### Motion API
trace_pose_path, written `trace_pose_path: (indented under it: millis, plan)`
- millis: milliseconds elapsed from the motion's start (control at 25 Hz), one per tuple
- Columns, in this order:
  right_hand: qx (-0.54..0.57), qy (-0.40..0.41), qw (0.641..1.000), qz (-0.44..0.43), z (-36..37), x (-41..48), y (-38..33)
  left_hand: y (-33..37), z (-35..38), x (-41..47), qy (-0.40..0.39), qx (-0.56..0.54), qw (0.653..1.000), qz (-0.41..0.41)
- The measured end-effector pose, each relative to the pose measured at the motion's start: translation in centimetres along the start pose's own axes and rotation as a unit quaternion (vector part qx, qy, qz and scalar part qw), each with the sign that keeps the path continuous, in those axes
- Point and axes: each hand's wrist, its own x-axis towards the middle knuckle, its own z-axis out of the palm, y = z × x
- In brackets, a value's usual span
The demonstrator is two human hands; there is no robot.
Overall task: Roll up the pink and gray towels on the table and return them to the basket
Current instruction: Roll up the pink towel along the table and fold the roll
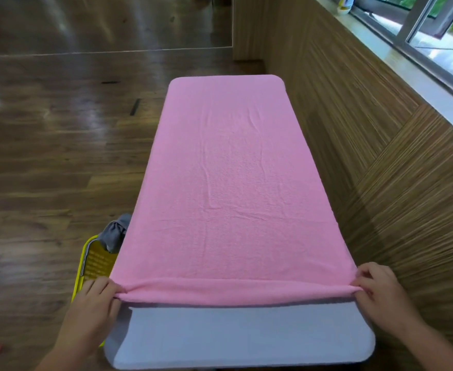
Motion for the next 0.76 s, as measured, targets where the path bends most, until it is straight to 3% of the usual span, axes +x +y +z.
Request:
trace_pose_path:
  millis: [80,240,320,440,520,560,640,760]
  plan:
    - [0.062,-0.02,0.997,0.045,-0.6,0.7,-0.1,-0.4,-0.6,0.9,0.007,-0.044,0.999,0.015]
    - [0.186,-0.027,0.968,0.163,-1.7,3.7,-0.4,-1.0,-1.8,3.6,-0.013,-0.091,0.995,-0.049]
    - [0.188,-0.023,0.963,0.19,-1.5,5.1,-0.5,-1.1,-1.9,4.9,-0.025,-0.123,0.988,-0.091]
    - [0.193,-0.004,0.953,0.234,-0.9,6.2,-0.4,-1.5,-1.1,6.3,-0.037,-0.232,0.951,-0.199]
    - [0.117,0.051,0.962,0.24,-0.6,6.3,-0.4,-1.5,-0.9,6.8,-0.042,-0.24,0.937,-0.252]
    - [0.036,0.097,0.976,0.192,-0.3,6.3,-1.1,-1.4,-0.8,6.9,-0.023,-0.185,0.952,-0.243]
    - [-0.057,0.133,0.989,0.01,0.7,5.4,-4.9,1.0,-0.6,6.7,0.051,-0.06,0.988,-0.135]
    - [0.003,0.075,0.962,-0.261,5.4,2.6,-12.6,8.4,1.5,5.2,0.012,-0.045,0.994,0.098]
